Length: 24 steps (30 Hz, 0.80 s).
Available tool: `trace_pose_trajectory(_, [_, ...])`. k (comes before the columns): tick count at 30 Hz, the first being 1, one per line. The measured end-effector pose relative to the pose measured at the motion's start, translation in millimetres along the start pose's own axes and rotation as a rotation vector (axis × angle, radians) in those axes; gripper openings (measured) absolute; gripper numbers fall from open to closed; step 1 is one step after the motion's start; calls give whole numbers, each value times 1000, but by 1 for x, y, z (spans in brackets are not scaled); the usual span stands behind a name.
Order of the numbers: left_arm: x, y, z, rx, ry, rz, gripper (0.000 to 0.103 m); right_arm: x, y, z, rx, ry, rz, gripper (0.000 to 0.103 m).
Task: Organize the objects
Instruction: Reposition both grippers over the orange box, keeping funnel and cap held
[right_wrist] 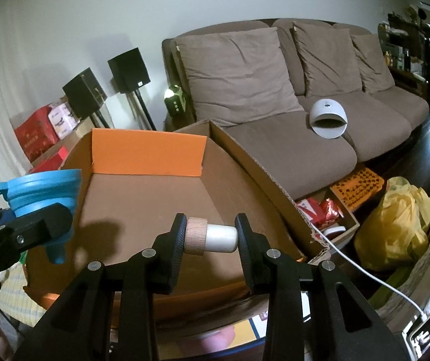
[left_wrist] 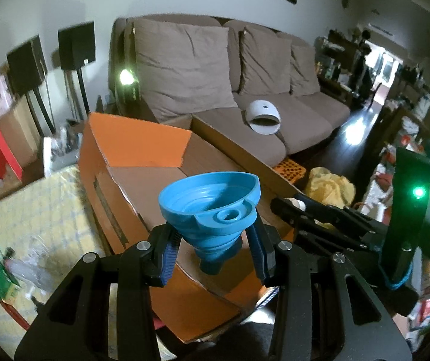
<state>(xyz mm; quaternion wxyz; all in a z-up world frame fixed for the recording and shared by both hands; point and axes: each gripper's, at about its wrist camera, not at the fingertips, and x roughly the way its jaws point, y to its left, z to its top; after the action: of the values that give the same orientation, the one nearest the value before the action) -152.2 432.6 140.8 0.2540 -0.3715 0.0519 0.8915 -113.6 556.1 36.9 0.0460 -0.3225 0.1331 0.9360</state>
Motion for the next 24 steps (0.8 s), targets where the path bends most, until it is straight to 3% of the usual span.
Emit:
trace_pose_trajectory(7, [-4, -11, 2, 94, -14, 63, 39, -1, -4, 0, 13, -2, -3, 33])
trace_pose_trajectory(16, [-16, -8, 9, 147, -92, 209, 39, 0, -3, 1, 8, 2, 3, 33])
trace_pose_trajectory(24, [-22, 16, 18, 88, -87, 212, 38, 0, 1, 0, -4, 5, 9, 33])
